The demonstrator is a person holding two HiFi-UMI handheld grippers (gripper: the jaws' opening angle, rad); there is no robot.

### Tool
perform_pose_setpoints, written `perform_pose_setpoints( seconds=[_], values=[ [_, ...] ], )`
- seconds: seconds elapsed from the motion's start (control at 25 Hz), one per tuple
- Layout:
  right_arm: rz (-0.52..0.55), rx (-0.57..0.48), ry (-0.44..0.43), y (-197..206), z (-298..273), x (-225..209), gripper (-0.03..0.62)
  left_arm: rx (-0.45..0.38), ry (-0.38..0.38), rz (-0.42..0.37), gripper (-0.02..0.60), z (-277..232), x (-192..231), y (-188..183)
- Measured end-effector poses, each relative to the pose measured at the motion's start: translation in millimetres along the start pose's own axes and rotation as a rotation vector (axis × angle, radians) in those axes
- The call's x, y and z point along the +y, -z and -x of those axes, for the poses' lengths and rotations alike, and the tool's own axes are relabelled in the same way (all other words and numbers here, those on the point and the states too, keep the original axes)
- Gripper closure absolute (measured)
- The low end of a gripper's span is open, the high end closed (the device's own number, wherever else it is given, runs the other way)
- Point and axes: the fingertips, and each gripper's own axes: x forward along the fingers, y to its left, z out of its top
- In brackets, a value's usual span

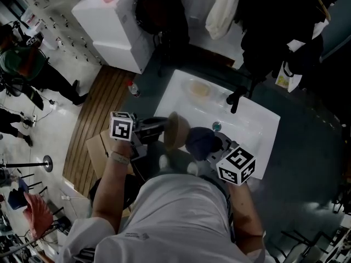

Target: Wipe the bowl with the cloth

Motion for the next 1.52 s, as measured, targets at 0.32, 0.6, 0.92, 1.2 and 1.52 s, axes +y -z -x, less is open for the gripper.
perform_pose_setpoints(
  seconds=[0.32, 0.6, 0.92, 1.2, 1.52],
  values=[
    [-0.023, 0.05, -0.023, 22.2, -12.0, 4.3, 0.526, -0.033, 0.048, -0.025, 0.56, -1.2, -15.9, -8.7],
    [0.053, 0.146, 0.052, 32.3, -24.8, -13.4, 0.526, 0.023, 0.092, -0.064, 0.56, -14.4, -34.5, 0.1],
    [0.032, 0.099, 0.11, 16.9, -13.3, -37.7, 0.526, 0.049, 0.034, -0.079, 0.56, -16.5, -25.2, 13.3],
    [0.007, 0.081, 0.107, 14.8, -2.7, -34.4, 0.526, -0.009, -0.045, -0.066, 0.56, -10.1, -11.4, 6.9],
    [-0.048, -0.114, 0.268, -3.5, 29.4, -65.8, 0.525, -0.198, -0.226, -0.128, 0.56, -3.2, 1.5, -32.5]
  ],
)
